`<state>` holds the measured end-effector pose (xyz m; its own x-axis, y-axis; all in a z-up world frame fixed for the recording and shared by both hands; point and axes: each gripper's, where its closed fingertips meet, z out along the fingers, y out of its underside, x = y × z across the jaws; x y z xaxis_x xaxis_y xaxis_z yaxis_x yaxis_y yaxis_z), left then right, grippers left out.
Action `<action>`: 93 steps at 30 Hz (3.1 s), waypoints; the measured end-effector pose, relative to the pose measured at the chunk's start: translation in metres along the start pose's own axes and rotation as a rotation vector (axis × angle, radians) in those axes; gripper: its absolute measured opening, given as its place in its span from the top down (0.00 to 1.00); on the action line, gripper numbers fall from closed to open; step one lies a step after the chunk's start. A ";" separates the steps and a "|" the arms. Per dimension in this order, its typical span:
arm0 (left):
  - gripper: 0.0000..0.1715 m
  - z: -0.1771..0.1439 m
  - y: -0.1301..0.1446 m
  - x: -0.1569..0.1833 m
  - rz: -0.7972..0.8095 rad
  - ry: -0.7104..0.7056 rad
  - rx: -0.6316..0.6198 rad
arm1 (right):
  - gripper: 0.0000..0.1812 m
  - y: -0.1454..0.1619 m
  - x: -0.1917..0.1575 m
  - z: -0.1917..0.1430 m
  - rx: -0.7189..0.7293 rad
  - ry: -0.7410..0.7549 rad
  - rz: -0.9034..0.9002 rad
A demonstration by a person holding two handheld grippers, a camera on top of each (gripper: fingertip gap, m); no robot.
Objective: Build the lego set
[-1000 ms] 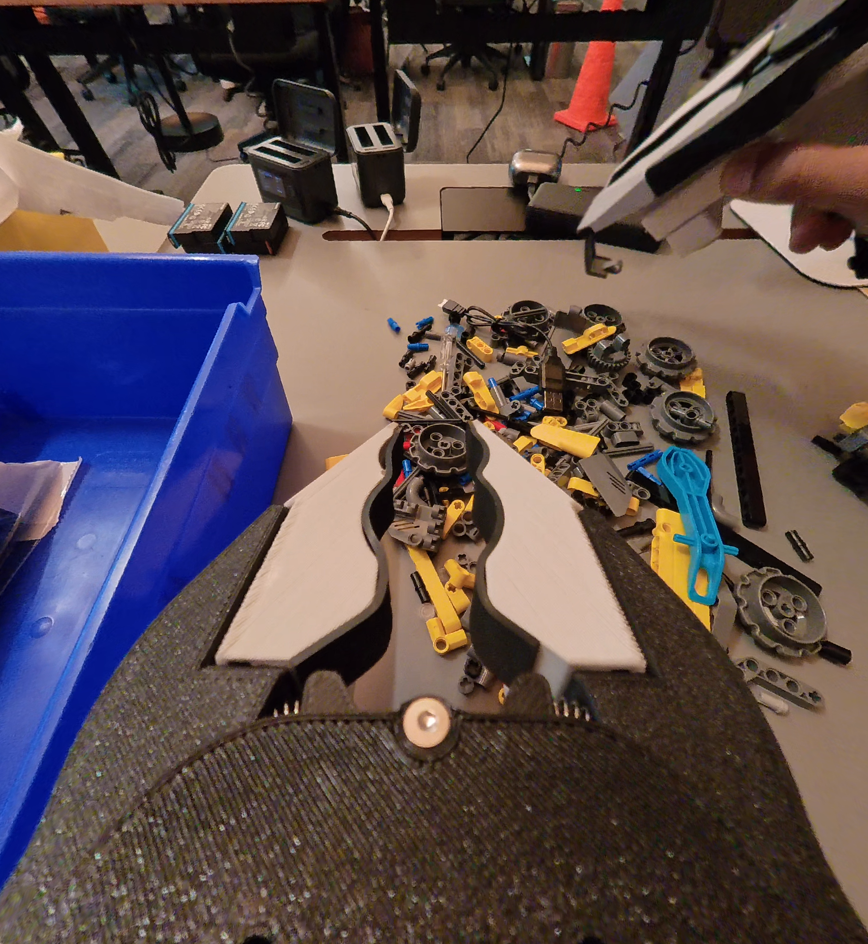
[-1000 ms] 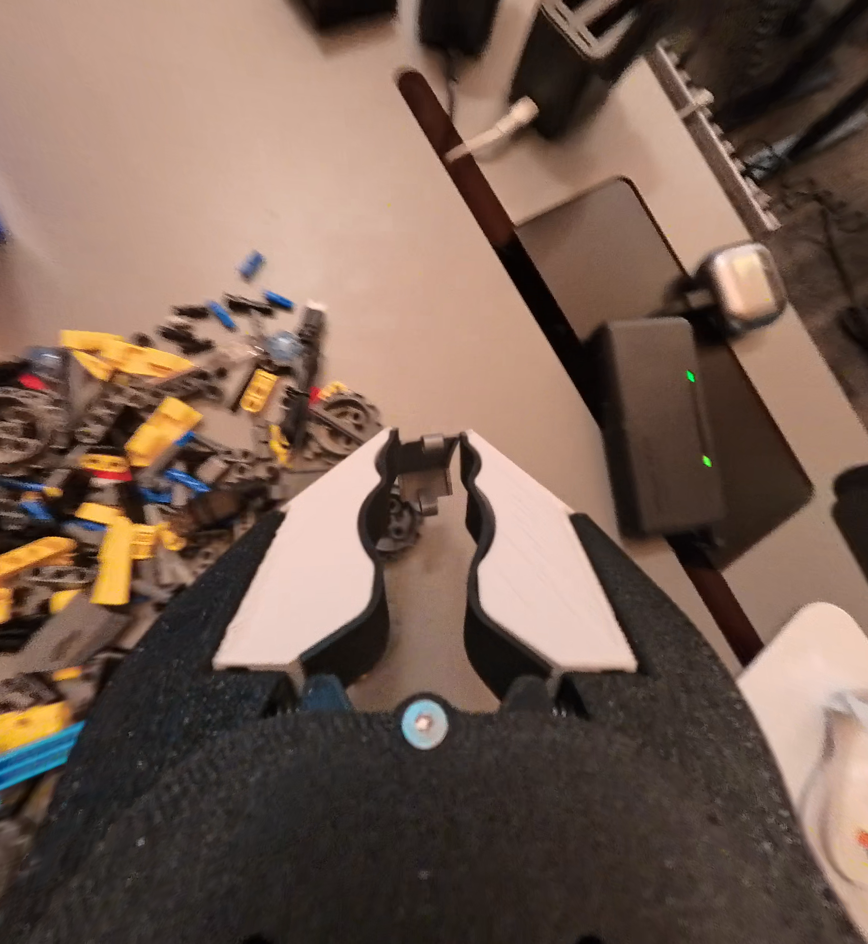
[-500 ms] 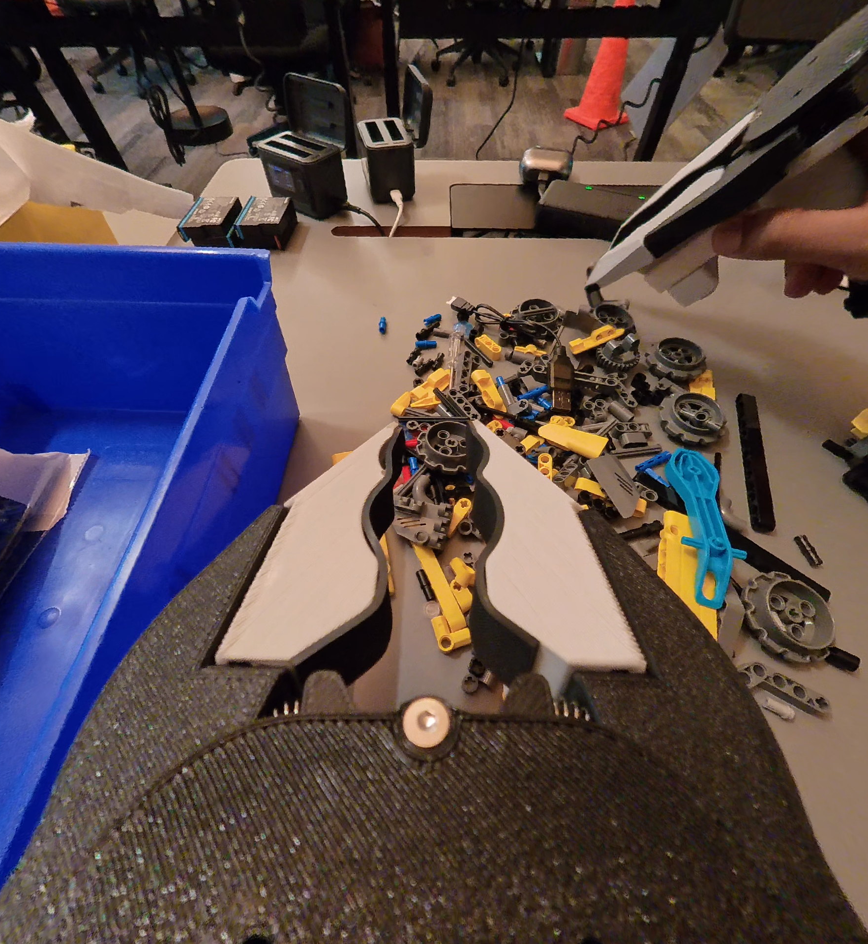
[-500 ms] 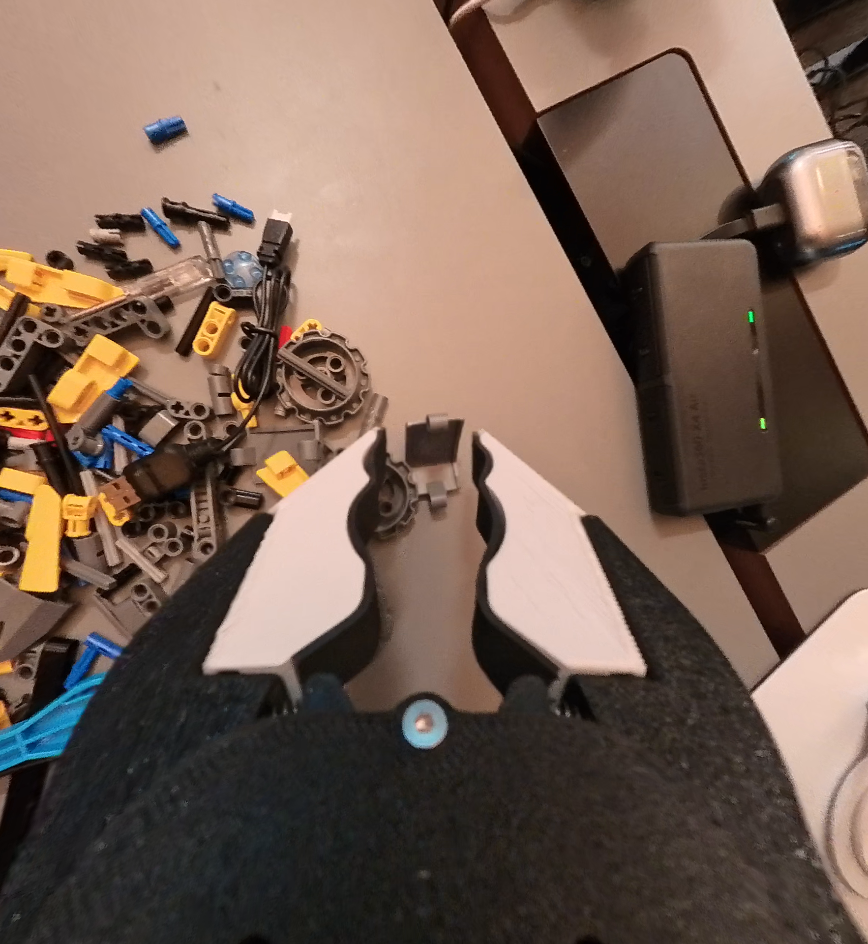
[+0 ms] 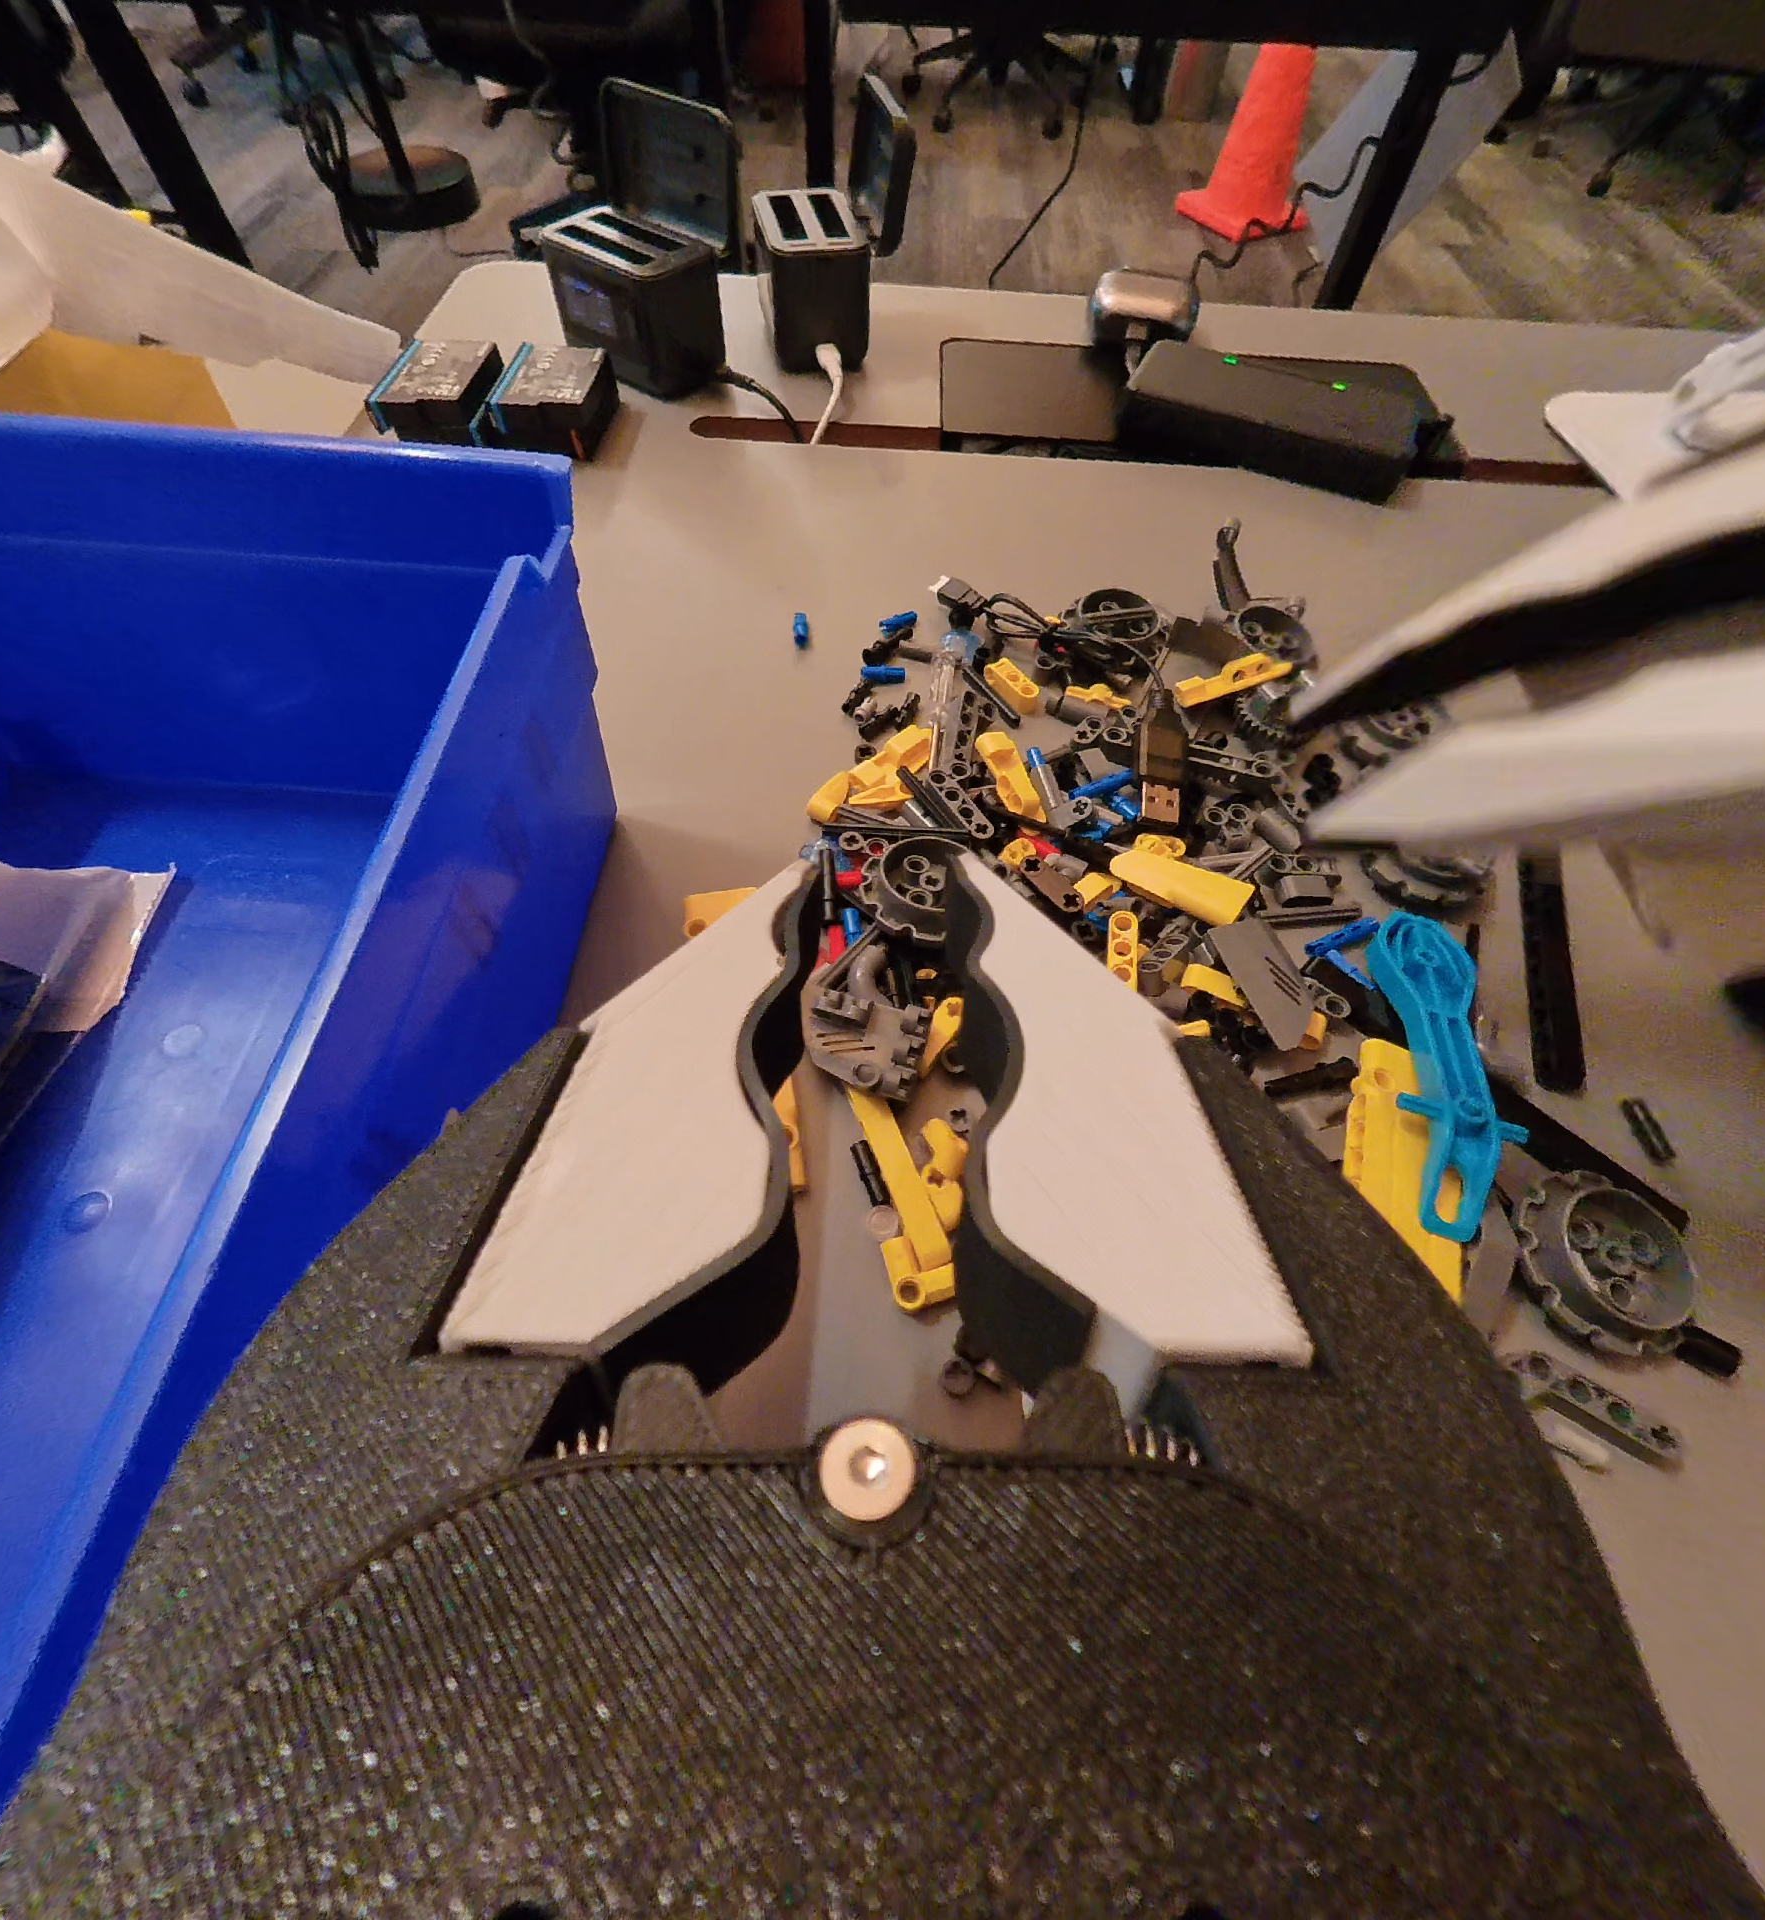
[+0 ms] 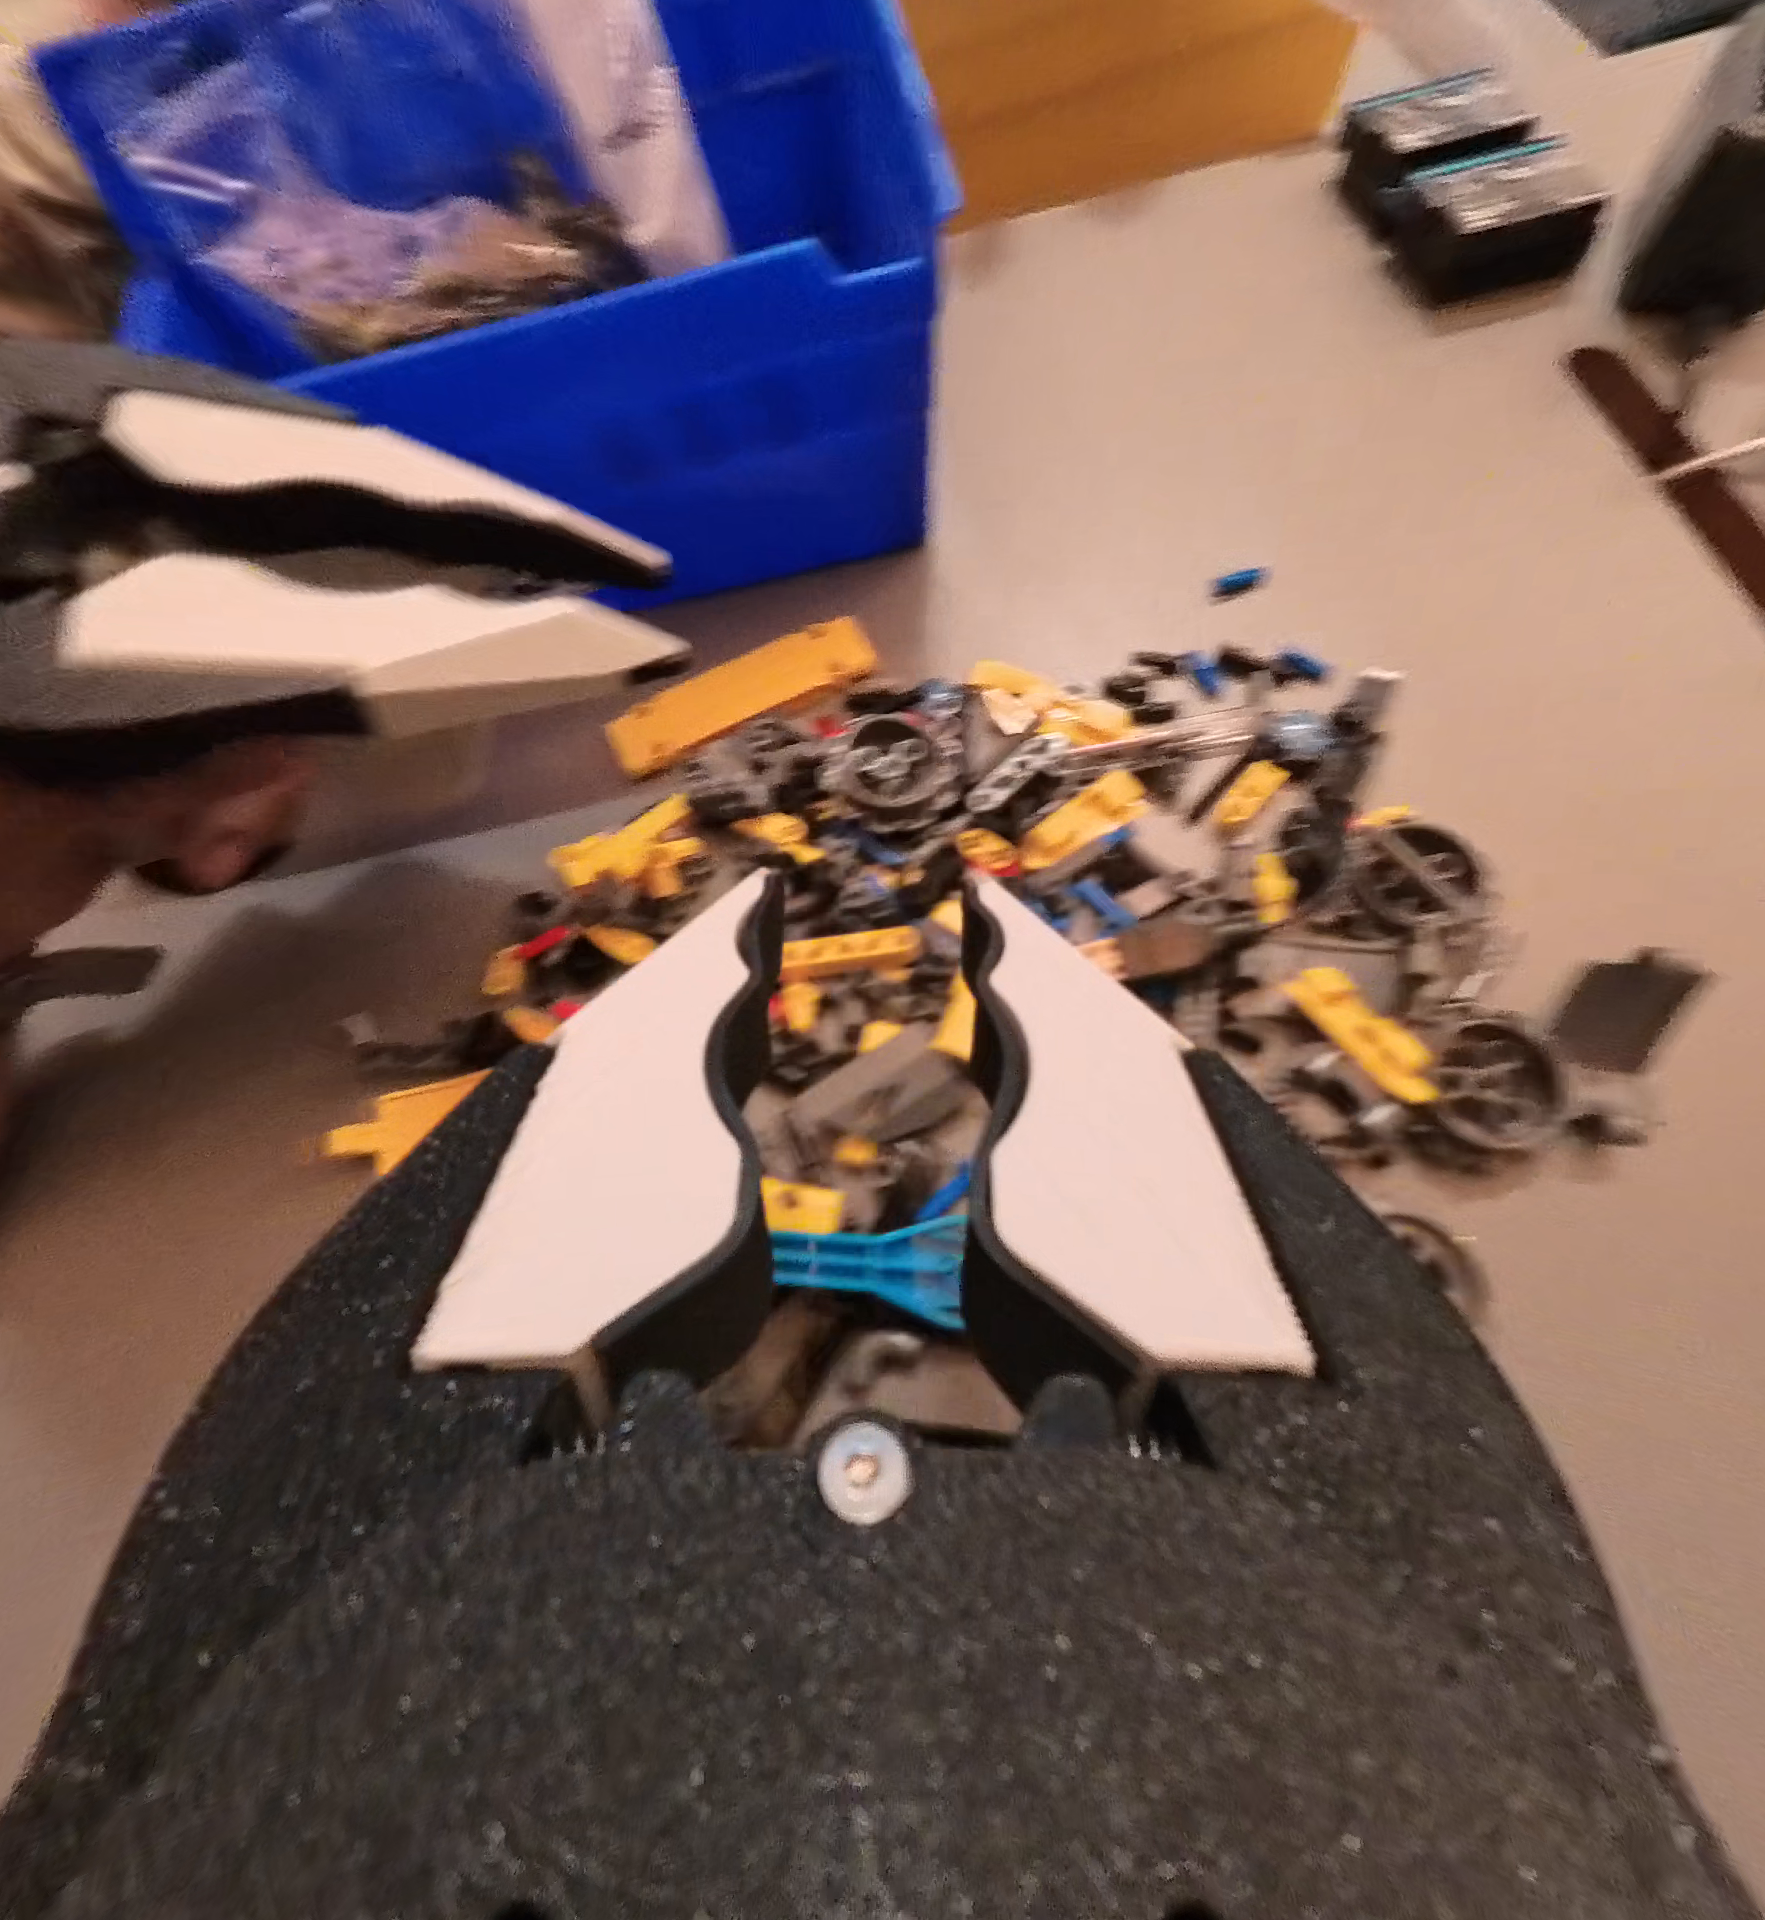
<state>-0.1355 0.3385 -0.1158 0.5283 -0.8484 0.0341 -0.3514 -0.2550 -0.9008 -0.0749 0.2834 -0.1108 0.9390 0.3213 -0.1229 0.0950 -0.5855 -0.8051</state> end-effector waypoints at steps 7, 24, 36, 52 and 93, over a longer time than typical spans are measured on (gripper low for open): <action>0.95 0.001 0.002 0.007 -0.014 0.039 -0.015 | 0.87 0.031 -0.045 -0.013 0.076 0.018 -0.050; 0.94 0.005 0.006 0.009 0.045 0.009 -0.039 | 0.64 0.084 -0.067 -0.008 0.017 0.149 -0.171; 0.92 0.006 0.008 0.009 0.071 -0.007 -0.047 | 0.63 0.098 -0.042 -0.014 -0.071 0.295 -0.182; 0.91 0.008 0.010 0.009 0.099 -0.023 -0.063 | 0.69 0.085 -0.043 -0.008 -0.048 0.317 -0.153; 0.91 0.004 0.001 0.001 0.095 -0.063 -0.010 | 0.77 0.085 -0.033 -0.029 0.044 0.283 -0.057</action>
<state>-0.1323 0.3388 -0.1178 0.5398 -0.8381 -0.0788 -0.4096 -0.1798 -0.8944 -0.0880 0.2017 -0.1582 0.9881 0.1281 0.0849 0.1411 -0.5375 -0.8313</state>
